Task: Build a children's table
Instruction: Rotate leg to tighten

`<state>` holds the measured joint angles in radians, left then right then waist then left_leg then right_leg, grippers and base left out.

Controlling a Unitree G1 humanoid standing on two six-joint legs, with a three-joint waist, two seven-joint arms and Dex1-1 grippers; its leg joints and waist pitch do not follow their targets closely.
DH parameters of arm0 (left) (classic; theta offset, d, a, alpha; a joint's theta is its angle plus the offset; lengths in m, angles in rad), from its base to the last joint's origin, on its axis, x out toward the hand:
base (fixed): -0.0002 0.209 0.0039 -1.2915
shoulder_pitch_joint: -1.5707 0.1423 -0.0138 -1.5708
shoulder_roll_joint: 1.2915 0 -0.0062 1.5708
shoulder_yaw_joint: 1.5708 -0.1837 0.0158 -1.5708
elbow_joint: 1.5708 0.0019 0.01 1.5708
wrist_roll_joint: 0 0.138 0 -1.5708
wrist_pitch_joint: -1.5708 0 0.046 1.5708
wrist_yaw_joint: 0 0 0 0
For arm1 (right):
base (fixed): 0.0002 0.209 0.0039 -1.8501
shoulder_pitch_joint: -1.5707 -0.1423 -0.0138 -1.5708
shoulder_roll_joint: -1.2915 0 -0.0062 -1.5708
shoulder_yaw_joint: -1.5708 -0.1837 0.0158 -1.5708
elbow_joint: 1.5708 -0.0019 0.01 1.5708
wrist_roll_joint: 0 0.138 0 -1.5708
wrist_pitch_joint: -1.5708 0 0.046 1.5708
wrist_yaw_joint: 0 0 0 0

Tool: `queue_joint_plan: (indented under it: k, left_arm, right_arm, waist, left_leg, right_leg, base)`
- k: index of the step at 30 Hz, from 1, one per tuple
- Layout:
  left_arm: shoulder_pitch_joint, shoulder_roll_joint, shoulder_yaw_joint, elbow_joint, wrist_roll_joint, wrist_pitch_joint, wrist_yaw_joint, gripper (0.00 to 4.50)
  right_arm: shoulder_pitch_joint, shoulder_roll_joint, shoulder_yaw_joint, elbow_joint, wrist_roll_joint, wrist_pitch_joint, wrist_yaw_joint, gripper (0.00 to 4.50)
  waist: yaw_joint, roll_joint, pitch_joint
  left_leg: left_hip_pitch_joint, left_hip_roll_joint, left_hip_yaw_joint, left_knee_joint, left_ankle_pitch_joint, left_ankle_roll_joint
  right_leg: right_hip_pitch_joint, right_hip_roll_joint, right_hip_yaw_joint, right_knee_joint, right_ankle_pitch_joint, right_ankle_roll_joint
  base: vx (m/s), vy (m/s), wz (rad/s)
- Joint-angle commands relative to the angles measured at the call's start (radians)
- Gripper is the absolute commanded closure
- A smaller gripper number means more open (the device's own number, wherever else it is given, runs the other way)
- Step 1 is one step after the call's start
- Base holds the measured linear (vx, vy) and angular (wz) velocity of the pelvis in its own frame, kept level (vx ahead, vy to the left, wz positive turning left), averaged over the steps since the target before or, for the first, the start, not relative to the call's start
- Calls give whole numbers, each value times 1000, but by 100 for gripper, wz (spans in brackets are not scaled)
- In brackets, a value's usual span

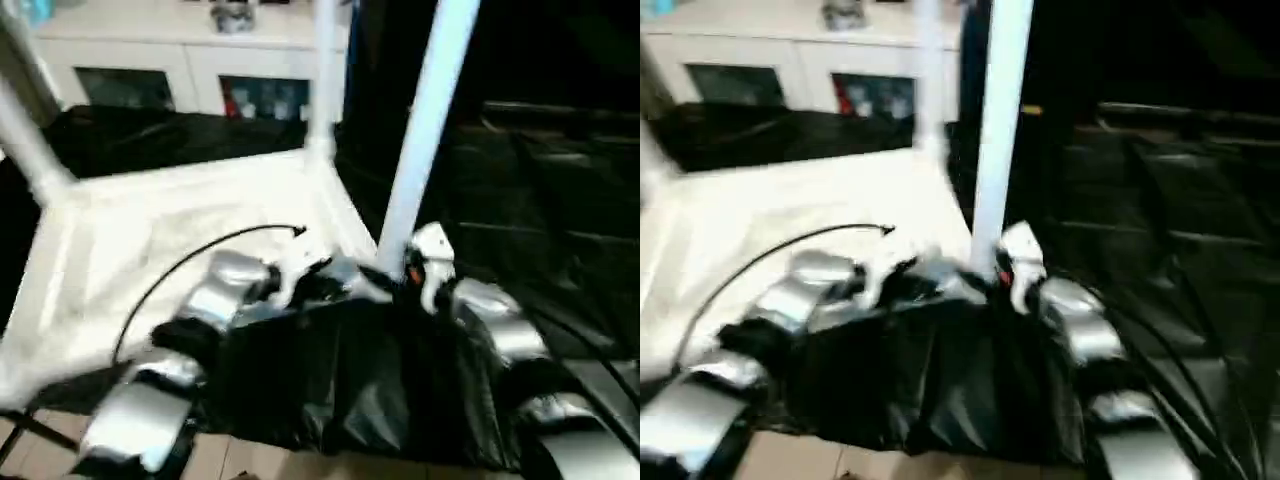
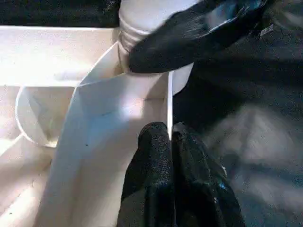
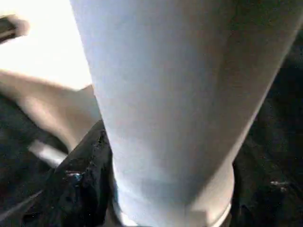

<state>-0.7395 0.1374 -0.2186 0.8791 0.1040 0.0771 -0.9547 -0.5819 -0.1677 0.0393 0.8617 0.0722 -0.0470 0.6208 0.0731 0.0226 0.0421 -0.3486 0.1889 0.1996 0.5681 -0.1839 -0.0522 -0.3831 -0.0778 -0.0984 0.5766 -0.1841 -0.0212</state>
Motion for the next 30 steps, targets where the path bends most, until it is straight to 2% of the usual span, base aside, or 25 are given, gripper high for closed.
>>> queue_joint_plan:
  k: [1,3,4,6,8,9,10,12,17,22,25,26,30]
  left_arm:
    - [-43,-64,8,-18,-29,-7,43,450]
    - [-54,-104,18,-2,-28,7,120,450]
    - [-56,-111,19,1,-27,6,129,450]
    - [-59,-125,14,12,-18,-9,142,450]
    - [-59,-125,9,13,-14,-15,144,450]
    - [-59,-125,7,14,-11,-18,145,450]
    - [-54,-116,-1,11,-5,-28,130,450]
    - [-46,-102,-7,6,-2,-38,110,450]
    - [-31,-72,-11,-16,-14,-50,54,450]
    - [-15,-48,-18,-40,-26,-64,-13,450]
    - [-1,-26,-24,-63,-35,-78,-77,450]
    - [8,-12,-27,-77,-44,-77,-118,450]
    - [19,19,-41,-94,-50,-70,-183,450]
  right_arm:
    - [16,47,44,88,-57,51,-81,178]
    - [-26,83,18,157,-75,53,-276,178]
    - [-33,92,13,170,-73,50,-289,178]
    - [-46,116,20,188,-80,2,-276,178]
    - [-48,127,12,188,-61,-9,-233,178]
    - [-49,133,5,188,-47,-15,-206,143]
    - [-47,135,-4,181,-27,-15,-173,143]
    - [-45,132,-13,174,-4,-24,-134,106]
    - [-36,99,-16,159,12,-67,-31,64]
    - [-27,64,-11,144,5,-97,37,13]
    - [-9,29,8,117,-3,-109,135,7]
    - [16,5,33,85,-3,-112,225,7]
    - [65,-33,73,24,6,-107,386,7]
  waist:
    - [0,-9,-45]
    - [-4,-5,-46]
    - [-4,-5,-50]
    - [-5,-6,-49]
    - [-4,-6,-52]
    - [-5,-6,-51]
    - [-4,-8,-53]
    - [-3,-8,-52]
    - [-1,-7,-54]
    - [3,-5,-59]
    - [14,-4,-59]
    - [19,-5,-60]
    - [25,-6,-54]
  left_leg:
    - [15,49,-33,-69,-297,22]
    - [13,51,-33,-70,-282,16]
    - [11,50,-33,-70,-275,15]
    - [8,49,-30,-67,-266,29]
    - [2,48,-27,-64,-236,54]
    - [1,47,-27,-64,-232,60]
    - [0,47,-26,-63,-226,68]
    - [1,48,-26,-62,-222,77]
    - [-1,51,-27,-63,-217,80]
    - [-3,54,-24,-58,-166,102]
    - [-4,57,-21,-55,-158,115]
    - [-4,57,-20,-55,-162,117]
    - [-2,58,-20,-58,-195,114]
  right_leg:
    - [27,-93,55,-98,-470,-147]
    - [24,-91,57,-92,-430,-160]
    - [29,-90,56,-88,-400,-165]
    - [30,-90,58,-86,-353,-177]
    - [36,-91,60,-77,-289,-196]
    - [37,-90,59,-77,-287,-197]
    - [39,-90,58,-76,-285,-197]
    - [38,-90,58,-77,-287,-198]
    - [40,-91,57,-74,-283,-202]
    - [44,-88,56,-60,-182,-236]
    - [43,-87,55,-56,-149,-247]
    - [45,-88,55,-55,-146,-244]
    - [41,-88,55,-64,-209,-230]
  base:
    - [0,0,0]
    - [0,0,0]
    - [0,0,0]
    - [0,0,0]
    - [0,0,0]
    - [0,0,0]
    - [0,0,0]
    - [0,0,0]
    - [0,0,0]
    - [0,0,0]
    - [0,0,0]
    - [0,0,0]
    - [0,0,0]
